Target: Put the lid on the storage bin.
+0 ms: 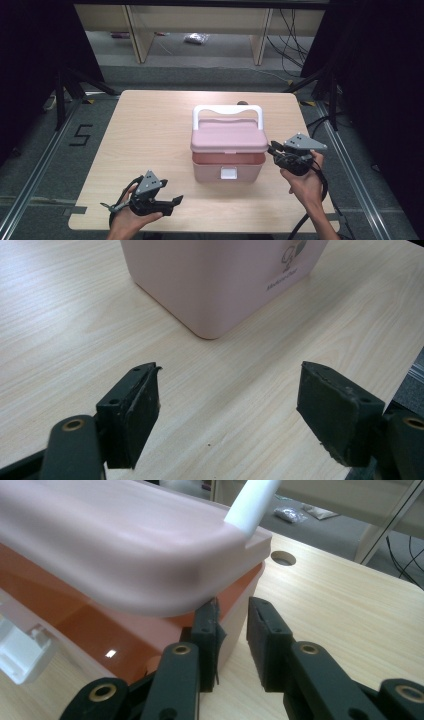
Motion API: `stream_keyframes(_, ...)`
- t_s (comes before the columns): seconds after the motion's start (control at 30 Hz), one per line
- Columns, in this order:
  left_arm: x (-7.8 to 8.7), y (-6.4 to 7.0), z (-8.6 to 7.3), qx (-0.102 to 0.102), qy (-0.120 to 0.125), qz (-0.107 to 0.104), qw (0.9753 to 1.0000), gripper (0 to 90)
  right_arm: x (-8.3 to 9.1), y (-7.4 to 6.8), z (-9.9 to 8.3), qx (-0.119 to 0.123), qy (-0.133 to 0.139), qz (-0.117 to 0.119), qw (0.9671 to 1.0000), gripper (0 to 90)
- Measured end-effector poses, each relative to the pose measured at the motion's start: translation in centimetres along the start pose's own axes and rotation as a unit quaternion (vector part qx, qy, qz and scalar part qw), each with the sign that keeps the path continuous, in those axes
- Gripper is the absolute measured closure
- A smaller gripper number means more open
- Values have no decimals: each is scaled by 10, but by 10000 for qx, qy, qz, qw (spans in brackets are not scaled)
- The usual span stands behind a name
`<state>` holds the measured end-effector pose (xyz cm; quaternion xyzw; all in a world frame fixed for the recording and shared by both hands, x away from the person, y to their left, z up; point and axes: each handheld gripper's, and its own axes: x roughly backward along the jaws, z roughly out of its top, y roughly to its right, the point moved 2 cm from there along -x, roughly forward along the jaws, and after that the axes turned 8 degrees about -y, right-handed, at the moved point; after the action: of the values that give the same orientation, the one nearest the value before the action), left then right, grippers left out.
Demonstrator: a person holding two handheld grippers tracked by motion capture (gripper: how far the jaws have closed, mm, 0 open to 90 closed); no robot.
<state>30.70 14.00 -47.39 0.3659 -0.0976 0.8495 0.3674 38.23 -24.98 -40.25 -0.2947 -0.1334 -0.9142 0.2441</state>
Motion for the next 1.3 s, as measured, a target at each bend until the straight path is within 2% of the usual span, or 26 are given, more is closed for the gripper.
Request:
stream_keyframes(0.03, -1, 0, 0, 39, 41, 8, 10000, 245, 0, -1, -1, -25, 2, -8, 10000, 745)
stream_keyframes(0.07, 0, -1, -2, -31, -31, 32, 10000, 245, 0, -1, -1, -17, 90, -56, 9999, 744)
stream_keyframes(0.1, 0, -2, -2, -14, -72, 60, 10000, 245, 0, -3, -2, -114, 47, -14, 9999, 744)
stream_keyframes(0.13, -1, 0, -3, 102, 35, 17, 9999, 245, 1, -1, -3, -21, -30, 30, 10000, 744)
stream_keyframes(0.17, -1, -1, -3, 96, 43, 10, 9999, 244, 2, -1, -3, -1, -5, -3, 10000, 743)
stream_keyframes(0.2, 0, -3, -4, 8, -50, 24, 10000, 244, 2, -2, -4, -13, 4, -4, 10000, 742)
stream_keyframes(0.23, -1, -3, -4, 12, -41, 48, 10000, 245, 2, -4, -5, -113, 15, 14, 9999, 741)
stream_keyframes(0.27, -1, -4, -5, 25, -37, 82, 10000, 245, 2, -2, -5, 9, -6, -13, 10000, 741)
stream_keyframes(0.3, -2, -2, -5, 127, 42, 35, 9999, 245, 2, -2, -5, -10, -9, -20, 10000, 739)
stream_keyframes(0.37, -2, -2, -6, 108, 38, 75, 9999, 244, 1, -3, -7, -18, -1, -3, 10000, 738)
stream_keyframes(0.43, -1, -4, -7, 2, -57, 94, 9999, 241, 1, -4, -8, -24, -38, -3, 10000, 736)
stream_keyframes(0.47, -3, -2, -8, 115, 41, 48, 9999, 240, 1, -3, -9, -2, -32, -23, 10000, 735)
stream_keyframes(0.5, -2, -4, -9, -20, -57, 93, 9999, 239, 1, -4, -10, -2, -27, -17, 10000, 736)
stream_keyframes(0.53, -2, -4, -10, -40, -82, 113, 9999, 238, 1, -5, -11, -15, -65, -27, 10000, 735)
stream_keyframes(0.67, -5, -1, -13, 66, -31, 55, 10000, 235, 1, -6, -14, 41, -131, -92, 9999, 727)
stream_keyframes(0.7, -3, -1, -14, -38, -109, 69, 9999, 235, 1, -5, -15, 69, -160, -85, 9998, 726)
stream_keyframes(0.77, -3, 0, -15, -7, -104, 82, 9999, 234, 0, -6, -17, 48, -122, -111, 9999, 721)
stream_keyframes(0.83, -4, 0, -17, -37, -102, 82, 9999, 234, 1, -5, -19, 5, -150, -37, 9999, 717)
stream_keyframes(0.87, -5, 2, -17, 52, -48, 48, 10000, 233, 2, -4, -19, 8, -154, -1, 9999, 717)
stream_keyframes(0.9, -4, 1, -18, -56, -139, 60, 9999, 234, 2, -4, -19, 32, -170, 7, 9999, 716)
stream_keyframes(1.0, -5, 2, -19, -68, -134, 32, 9999, 233, 2, -3, -19, -41, -125, -24, 9999, 712)
stream_keyframes(1.07, -4, 2, -19, -69, -148, 35, 9999, 232, 3, -2, -20, -38, -141, -43, 9999, 697)
stream_keyframes(1.1, -6, 4, -19, 50, -48, 34, 10000, 232, 3, -1, -20, -51, -150, -24, 9999, 684)
stream_keyframes(1.17, -5, 3, -19, 17, -91, 51, 9999, 231, 4, 0, -22, -76, -121, -71, 9999, 623)
stream_keyframes(1.2, -3, 2, -20, -62, -190, 63, 9998, 231, 4, 0, -22, -84, -127, -69, 9999, 599)
stream_keyframes(1.3, -4, 1, -20, -99, -124, 73, 9998, 228, 6, 2, -25, -175, -100, -87, 9998, 498)
